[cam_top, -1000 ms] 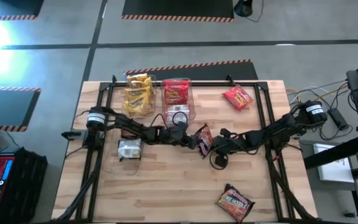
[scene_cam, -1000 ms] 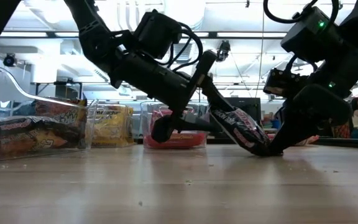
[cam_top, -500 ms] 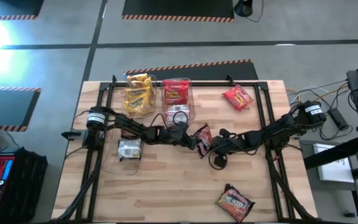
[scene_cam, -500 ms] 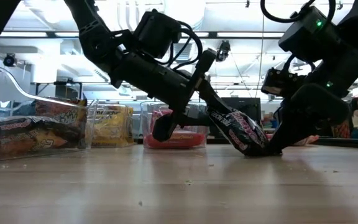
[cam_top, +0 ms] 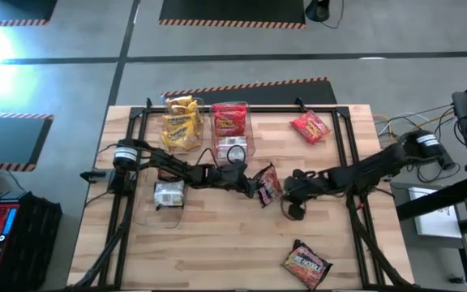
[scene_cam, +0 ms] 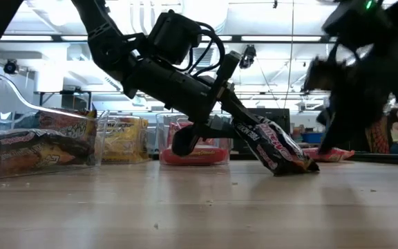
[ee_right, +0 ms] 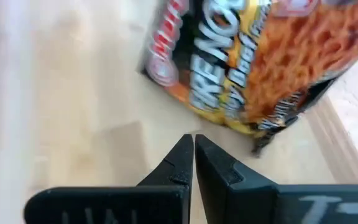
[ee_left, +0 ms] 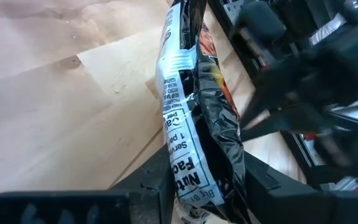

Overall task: Sort Maruchan noodles
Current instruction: Put the black noodle pack into the bottom transparent bin

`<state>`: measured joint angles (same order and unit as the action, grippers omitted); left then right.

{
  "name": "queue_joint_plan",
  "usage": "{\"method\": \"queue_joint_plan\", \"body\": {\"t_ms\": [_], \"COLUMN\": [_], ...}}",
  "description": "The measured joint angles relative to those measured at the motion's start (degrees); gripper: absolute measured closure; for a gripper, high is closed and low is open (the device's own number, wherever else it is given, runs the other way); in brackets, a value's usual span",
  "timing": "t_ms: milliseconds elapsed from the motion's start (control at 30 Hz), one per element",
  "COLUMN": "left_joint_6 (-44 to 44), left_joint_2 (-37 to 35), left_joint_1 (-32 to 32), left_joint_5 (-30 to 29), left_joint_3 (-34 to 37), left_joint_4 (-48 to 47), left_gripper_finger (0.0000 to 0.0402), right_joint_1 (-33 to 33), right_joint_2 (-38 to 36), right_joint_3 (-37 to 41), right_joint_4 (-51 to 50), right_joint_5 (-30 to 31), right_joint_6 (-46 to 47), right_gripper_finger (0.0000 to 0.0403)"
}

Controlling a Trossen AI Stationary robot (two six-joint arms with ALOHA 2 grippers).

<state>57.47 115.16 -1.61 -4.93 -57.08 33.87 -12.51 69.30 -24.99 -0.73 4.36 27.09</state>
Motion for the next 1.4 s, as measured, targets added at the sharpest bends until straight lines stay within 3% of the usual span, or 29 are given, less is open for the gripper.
{"method": "queue_joint_plan", "body": {"t_ms": [233,500,867,1200,1400], "left_joint_6": [-4.1,-14.2,-26.5,-26.2,-23.0], "left_joint_2": [-2.2,-8.9,-30.5,-52.5,-59.3], "left_joint_1": [0.3,0.5,0.8,0.2,0.2], "left_joint_5": [1.5,4.6,4.4,4.5,4.2], "left_joint_3": [0.0,0.0,0.0,0.0,0.0], "left_joint_4": [0.3,-4.2,-38.5,-66.0,-81.6], "left_gripper_finger": [0.0306,0.0306,0.0306,0.0306,0.0306], "right_joint_1": [-2.5,-5.2,-6.0,-6.0,-6.0], "right_joint_2": [-9.6,-7.4,1.4,8.3,12.0], "right_joint_3": [0.1,0.2,-0.1,-3.8,-5.9], "right_joint_4": [-4.9,-4.7,1.5,1.5,1.5], "right_joint_5": [-0.7,-0.4,0.6,1.7,1.7], "right_joint_6": [6.8,10.0,13.2,12.8,12.8], "right_gripper_finger": [0.0394,0.0394,0.0394,0.0394,0.0394]}}
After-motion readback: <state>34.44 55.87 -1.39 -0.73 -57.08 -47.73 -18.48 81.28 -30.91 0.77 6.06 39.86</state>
